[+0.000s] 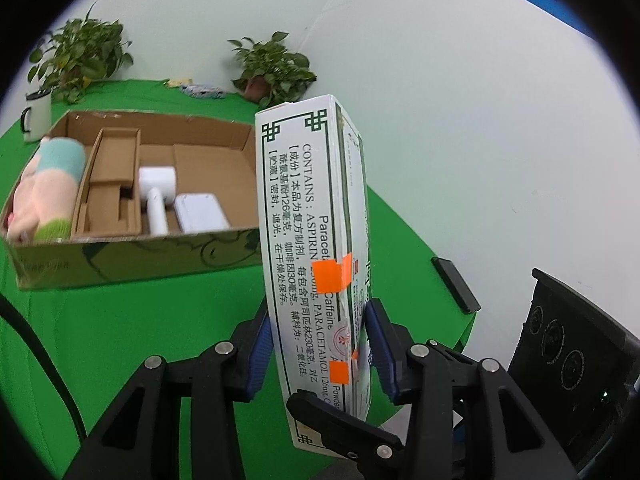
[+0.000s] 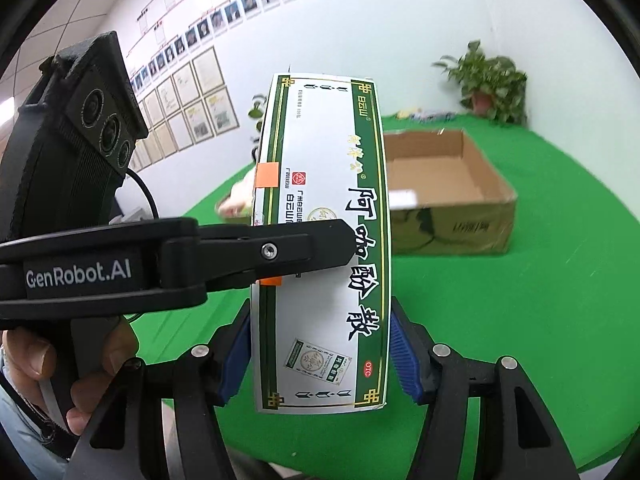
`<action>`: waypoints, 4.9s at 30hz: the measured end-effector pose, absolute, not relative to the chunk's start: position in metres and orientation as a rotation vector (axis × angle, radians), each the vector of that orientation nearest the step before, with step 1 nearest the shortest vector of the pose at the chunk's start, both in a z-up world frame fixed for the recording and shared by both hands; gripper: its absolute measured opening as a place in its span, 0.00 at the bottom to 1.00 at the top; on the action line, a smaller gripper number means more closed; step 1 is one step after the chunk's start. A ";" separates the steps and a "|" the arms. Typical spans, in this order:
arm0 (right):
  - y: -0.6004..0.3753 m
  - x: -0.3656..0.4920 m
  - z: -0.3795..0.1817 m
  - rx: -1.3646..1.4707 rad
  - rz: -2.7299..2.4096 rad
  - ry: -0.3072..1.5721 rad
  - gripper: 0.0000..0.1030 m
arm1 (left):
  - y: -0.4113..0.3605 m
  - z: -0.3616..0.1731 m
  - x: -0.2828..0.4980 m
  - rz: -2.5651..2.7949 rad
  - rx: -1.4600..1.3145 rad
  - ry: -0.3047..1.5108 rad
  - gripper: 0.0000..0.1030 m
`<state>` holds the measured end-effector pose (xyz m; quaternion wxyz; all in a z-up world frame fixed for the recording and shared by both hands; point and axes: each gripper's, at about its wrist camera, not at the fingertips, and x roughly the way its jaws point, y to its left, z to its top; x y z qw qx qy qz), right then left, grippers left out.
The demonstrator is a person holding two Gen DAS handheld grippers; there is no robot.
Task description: Organize objects
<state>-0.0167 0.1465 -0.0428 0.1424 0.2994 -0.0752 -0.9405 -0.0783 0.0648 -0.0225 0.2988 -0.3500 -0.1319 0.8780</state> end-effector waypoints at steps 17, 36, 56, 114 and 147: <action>0.169 -0.045 0.060 0.722 -2.851 -0.126 0.57 | 0.077 0.053 -0.127 2.306 -0.752 -0.327 0.41; 0.201 -0.215 0.080 0.895 -2.807 -0.136 0.57 | 0.082 0.054 -0.248 2.284 -0.869 -0.369 0.42; 0.217 -0.355 -0.014 1.253 -2.645 -0.171 0.57 | 0.083 -0.038 -0.337 2.186 -1.166 -0.510 0.42; 0.200 -0.349 -0.081 1.500 -2.645 -0.090 0.92 | -0.011 -0.024 -0.224 2.871 -0.966 -0.102 0.67; 0.146 -0.269 -0.100 0.861 -3.063 0.037 1.00 | -0.030 -0.102 -0.203 3.205 -0.916 0.031 0.99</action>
